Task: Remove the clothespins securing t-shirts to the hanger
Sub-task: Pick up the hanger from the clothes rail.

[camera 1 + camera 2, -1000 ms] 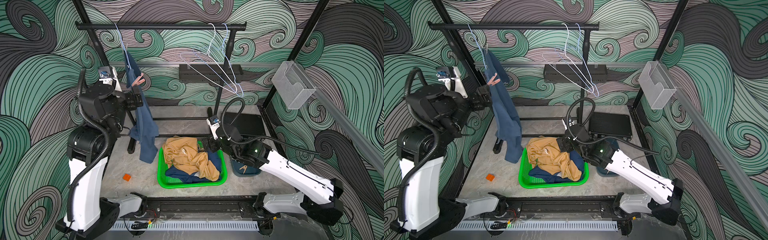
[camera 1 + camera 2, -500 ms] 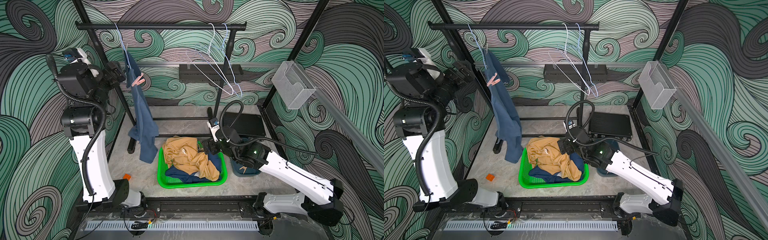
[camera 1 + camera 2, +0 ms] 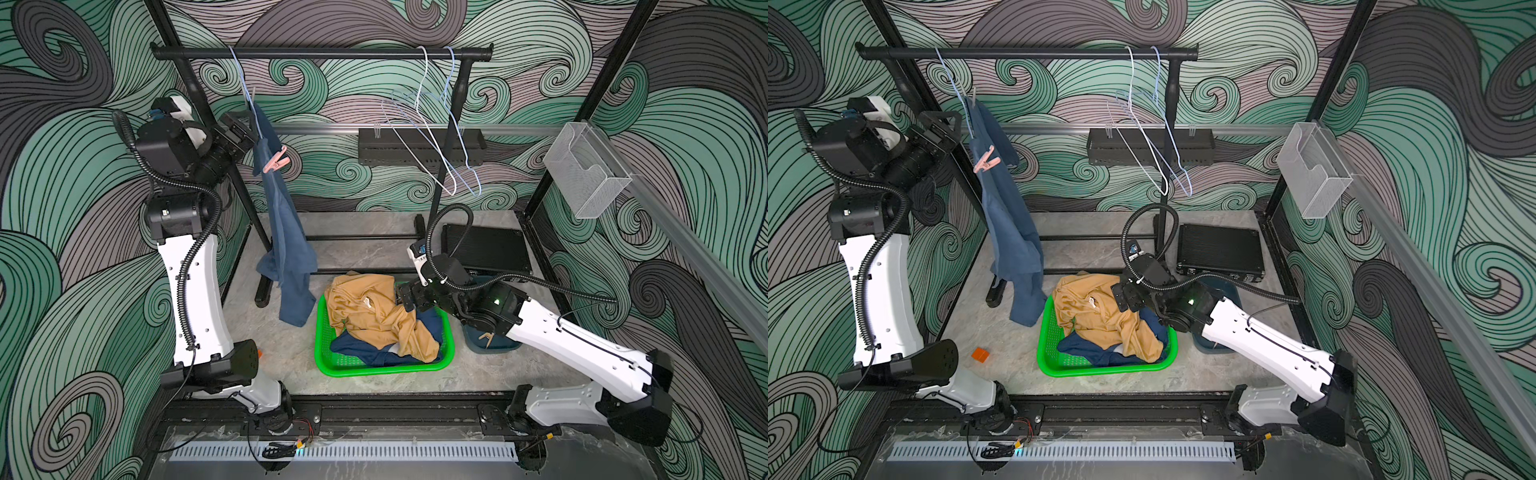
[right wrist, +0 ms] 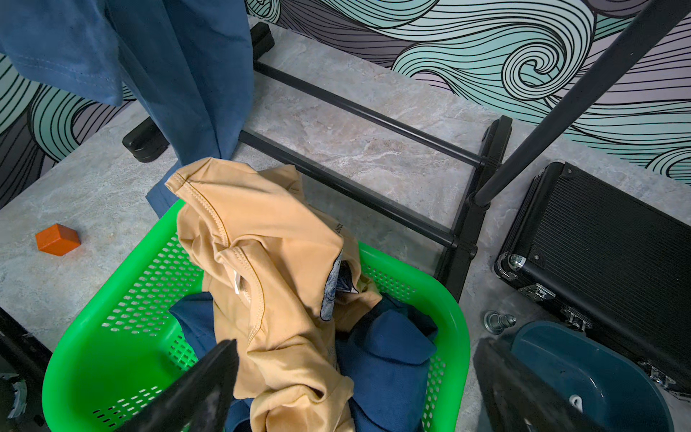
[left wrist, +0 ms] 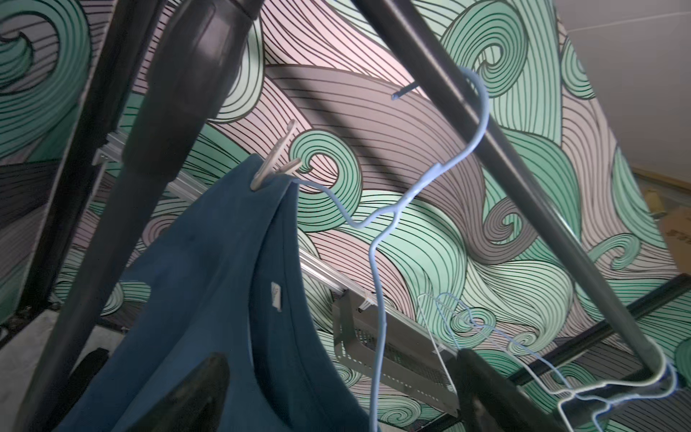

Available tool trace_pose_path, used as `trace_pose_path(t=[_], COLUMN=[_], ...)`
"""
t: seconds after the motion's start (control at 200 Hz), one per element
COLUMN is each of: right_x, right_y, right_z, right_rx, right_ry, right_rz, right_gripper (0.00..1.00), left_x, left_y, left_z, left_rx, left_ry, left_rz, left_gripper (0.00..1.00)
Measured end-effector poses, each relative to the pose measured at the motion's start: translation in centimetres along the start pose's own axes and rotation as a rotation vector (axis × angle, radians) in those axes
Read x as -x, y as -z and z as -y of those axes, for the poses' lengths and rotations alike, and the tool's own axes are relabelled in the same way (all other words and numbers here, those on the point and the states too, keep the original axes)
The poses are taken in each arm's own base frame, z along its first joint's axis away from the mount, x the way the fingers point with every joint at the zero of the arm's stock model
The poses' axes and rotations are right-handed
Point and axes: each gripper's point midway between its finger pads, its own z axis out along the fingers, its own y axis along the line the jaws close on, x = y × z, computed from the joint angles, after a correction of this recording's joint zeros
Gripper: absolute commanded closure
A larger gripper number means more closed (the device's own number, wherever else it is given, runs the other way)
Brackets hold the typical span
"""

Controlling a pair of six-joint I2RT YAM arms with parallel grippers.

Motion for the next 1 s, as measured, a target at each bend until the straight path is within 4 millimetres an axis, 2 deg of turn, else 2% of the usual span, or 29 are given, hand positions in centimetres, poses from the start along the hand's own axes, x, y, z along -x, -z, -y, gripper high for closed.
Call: trace_pose_path(t=[0.17, 0.36, 0.545, 0.821, 1.001], right_x=[-0.2, -0.8, -1.2, -1.5, -1.5], right_y=[-0.4, -1.2, -1.8, -2.3, -2.3], right_z=[-0.2, -0.4, -0.7, -0.9, -0.9], right_rx=[0.001, 0.005, 0.011, 0.010, 0.011], right_ry=[0.004, 0.010, 0.016, 0.021, 0.020], right_rz=[-0.012, -0.038, -0.057, -0.071, -0.072], right_gripper=[0.01, 0.01, 0.01, 0.01, 0.01], left_x=[0.3, -0.4, -0.6, -0.8, -0.7], left_y=[-1.6, -3.4, -3.6, -3.8, -4.0], left_z=[0.0, -0.3, 0.4, 1.0, 1.2], left_rx=[-0.087, -0.145, -0.201, -0.245, -0.263], left_ry=[0.065, 0.136, 0.157, 0.175, 0.184], left_rz=[-0.020, -0.065, -0.088, -0.098, -0.101], left_gripper=[0.16, 0.25, 0.27, 0.44, 0.51])
